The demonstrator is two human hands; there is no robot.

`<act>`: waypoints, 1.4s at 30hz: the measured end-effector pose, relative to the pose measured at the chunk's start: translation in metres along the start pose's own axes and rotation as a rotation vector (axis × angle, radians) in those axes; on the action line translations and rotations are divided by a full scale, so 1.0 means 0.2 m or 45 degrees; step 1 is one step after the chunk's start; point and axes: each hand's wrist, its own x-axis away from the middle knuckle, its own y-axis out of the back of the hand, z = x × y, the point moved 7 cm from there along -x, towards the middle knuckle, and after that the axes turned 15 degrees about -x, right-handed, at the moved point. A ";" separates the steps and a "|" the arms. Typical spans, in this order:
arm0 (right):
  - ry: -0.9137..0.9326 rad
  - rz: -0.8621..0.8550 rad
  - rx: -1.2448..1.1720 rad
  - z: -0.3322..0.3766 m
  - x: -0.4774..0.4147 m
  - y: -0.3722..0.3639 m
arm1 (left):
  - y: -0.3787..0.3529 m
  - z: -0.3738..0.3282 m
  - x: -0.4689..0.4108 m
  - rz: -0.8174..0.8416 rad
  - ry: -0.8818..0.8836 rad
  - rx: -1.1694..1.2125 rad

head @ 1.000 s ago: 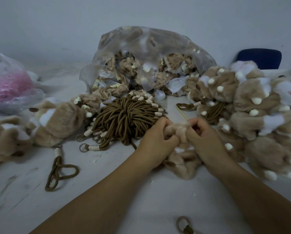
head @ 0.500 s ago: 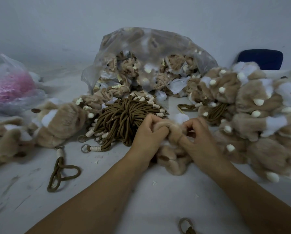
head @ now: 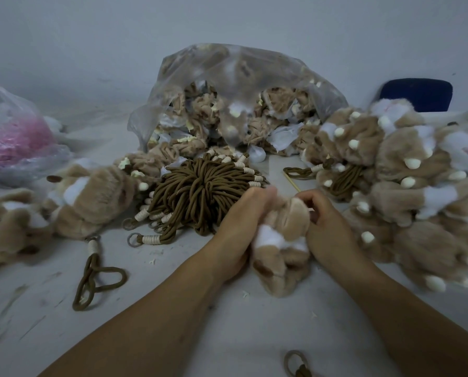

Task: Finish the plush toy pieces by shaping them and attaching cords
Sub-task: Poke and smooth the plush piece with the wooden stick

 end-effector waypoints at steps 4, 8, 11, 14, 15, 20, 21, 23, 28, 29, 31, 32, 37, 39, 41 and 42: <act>0.070 -0.231 -0.091 0.03 -0.01 0.06 | 0.06 -0.03 0.01 -0.207 -0.137 -0.226; 0.281 -0.328 0.022 0.12 0.01 0.08 | -0.02 -0.09 0.03 -0.110 -0.386 -0.688; 0.354 -0.306 0.109 0.15 0.02 0.07 | -0.05 -0.07 0.03 -0.093 -0.374 -0.747; 0.384 -0.170 0.098 0.16 0.03 0.00 | 0.03 -0.02 0.01 -0.209 -0.202 -0.666; 0.390 -0.130 0.087 0.17 0.03 -0.02 | 0.06 -0.01 0.00 -0.242 -0.169 -0.633; 0.426 -0.011 0.219 0.17 0.06 -0.11 | 0.09 -0.01 -0.01 -0.297 -0.161 -0.518; 0.440 -0.002 0.250 0.18 0.06 -0.12 | 0.09 -0.01 -0.01 -0.298 -0.165 -0.483; 0.444 0.015 0.289 0.18 0.06 -0.12 | 0.09 -0.01 0.00 -0.286 -0.160 -0.418; 0.344 -0.010 0.341 0.12 0.03 -0.09 | 0.08 -0.01 0.03 -0.187 -0.120 -0.297; 0.337 -0.036 0.327 0.11 0.03 -0.08 | 0.07 -0.02 0.03 -0.159 -0.123 -0.287; 0.321 -0.076 0.284 0.09 0.02 -0.05 | 0.06 -0.02 0.03 -0.136 -0.123 -0.295; 0.304 -0.087 0.264 0.08 0.02 -0.04 | 0.06 -0.03 0.03 -0.134 -0.118 -0.305; 0.243 -0.108 0.179 0.04 0.00 -0.02 | 0.06 -0.05 0.03 -0.151 -0.140 -0.384; 0.208 -0.110 0.134 0.04 -0.01 -0.02 | 0.06 -0.06 0.04 -0.149 -0.178 -0.382; 0.176 -0.108 0.113 0.03 -0.01 -0.02 | 0.05 -0.07 0.04 -0.119 -0.213 -0.374; 0.170 -0.106 0.110 0.03 -0.01 -0.01 | 0.04 -0.07 0.04 -0.096 -0.222 -0.361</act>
